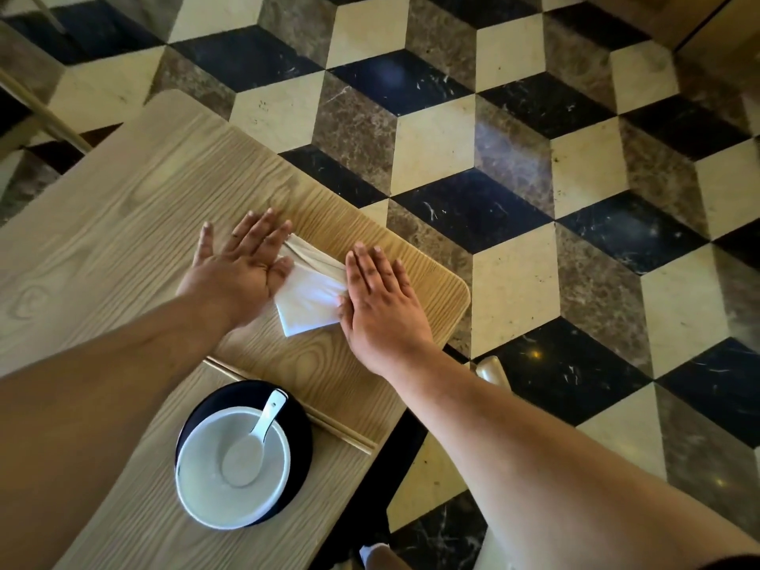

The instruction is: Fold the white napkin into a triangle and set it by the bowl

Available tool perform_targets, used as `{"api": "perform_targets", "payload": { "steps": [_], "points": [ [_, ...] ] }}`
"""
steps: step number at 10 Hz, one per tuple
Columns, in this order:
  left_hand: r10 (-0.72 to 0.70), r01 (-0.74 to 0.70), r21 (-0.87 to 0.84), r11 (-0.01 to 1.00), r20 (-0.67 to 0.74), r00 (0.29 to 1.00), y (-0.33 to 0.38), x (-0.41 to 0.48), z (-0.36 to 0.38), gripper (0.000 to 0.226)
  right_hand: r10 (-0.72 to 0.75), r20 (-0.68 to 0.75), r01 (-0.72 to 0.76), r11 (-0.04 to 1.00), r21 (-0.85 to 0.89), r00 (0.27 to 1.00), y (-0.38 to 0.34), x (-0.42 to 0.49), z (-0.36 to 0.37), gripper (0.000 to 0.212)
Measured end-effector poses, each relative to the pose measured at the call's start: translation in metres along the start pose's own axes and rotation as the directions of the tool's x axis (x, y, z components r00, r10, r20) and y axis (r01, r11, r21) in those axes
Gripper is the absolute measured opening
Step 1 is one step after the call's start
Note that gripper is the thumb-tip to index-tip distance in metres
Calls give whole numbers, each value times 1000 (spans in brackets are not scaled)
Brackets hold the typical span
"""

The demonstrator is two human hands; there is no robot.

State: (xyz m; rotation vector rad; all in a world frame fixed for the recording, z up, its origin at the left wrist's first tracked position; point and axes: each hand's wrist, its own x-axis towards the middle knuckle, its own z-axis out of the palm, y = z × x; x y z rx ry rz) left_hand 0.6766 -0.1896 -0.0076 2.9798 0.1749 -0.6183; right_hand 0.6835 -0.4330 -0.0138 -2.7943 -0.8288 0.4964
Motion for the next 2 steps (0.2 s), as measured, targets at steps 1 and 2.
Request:
{"api": "perform_targets", "payload": {
  "steps": [1,2],
  "points": [
    [-77,73,122,990,22,997,15,-5,-21,65,60,100,-63,998,21,993,-8,6,-18,67],
    [-3,10,104,995,-65,998,31,-26,-35,72,85,133,-100,989,106,988,-20,6,-48,68]
  ]
}}
